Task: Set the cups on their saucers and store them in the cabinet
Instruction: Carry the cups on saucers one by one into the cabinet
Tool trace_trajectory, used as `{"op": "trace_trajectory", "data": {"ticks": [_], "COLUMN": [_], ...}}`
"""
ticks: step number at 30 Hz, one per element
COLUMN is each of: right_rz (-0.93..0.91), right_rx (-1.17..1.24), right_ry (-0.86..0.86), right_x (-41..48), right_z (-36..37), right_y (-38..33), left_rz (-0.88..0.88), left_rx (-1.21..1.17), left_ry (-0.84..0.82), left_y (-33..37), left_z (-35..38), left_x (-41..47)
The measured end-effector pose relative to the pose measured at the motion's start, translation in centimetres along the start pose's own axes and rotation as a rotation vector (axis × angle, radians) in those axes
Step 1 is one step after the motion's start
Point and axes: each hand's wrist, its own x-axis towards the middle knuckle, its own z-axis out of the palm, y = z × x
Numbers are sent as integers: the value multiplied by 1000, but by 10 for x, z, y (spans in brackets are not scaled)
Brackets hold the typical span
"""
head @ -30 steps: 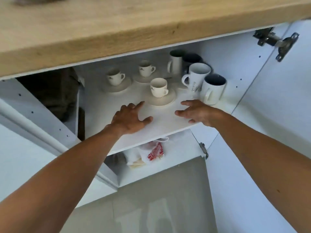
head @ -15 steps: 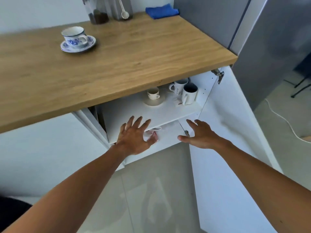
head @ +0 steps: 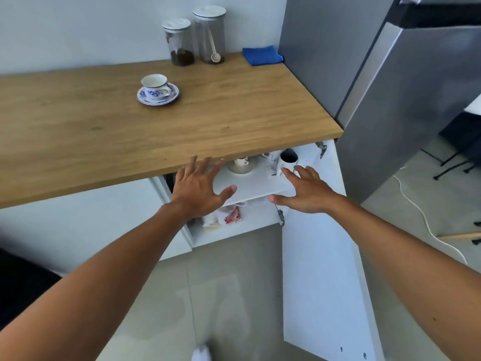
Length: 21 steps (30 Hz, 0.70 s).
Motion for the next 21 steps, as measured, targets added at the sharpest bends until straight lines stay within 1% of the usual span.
{"op": "trace_trajectory", "data": {"ticks": [4, 7, 12, 15, 21], "right_rz": [-46, -57, -83, -106, -197], "right_rx": [-11, -13, 18, 52, 40], "right_ry": [44, 62, 63, 62, 20], "right_x": [26, 55, 125, 178, 276], "right_z": [-36, -64, -107, -129, -146], "right_y": [-26, -56, -113, -147, -198], "left_rz": [-19, -68, -128, -196, -328], "left_rx": [-7, -45, -46, -45, -82], "left_ry": [15, 47, 62, 80, 108], "left_y": [-18, -42, -108, -154, -219], "left_z": [-36, -61, -91, -109, -115], "left_x": [28, 57, 108, 146, 202]}}
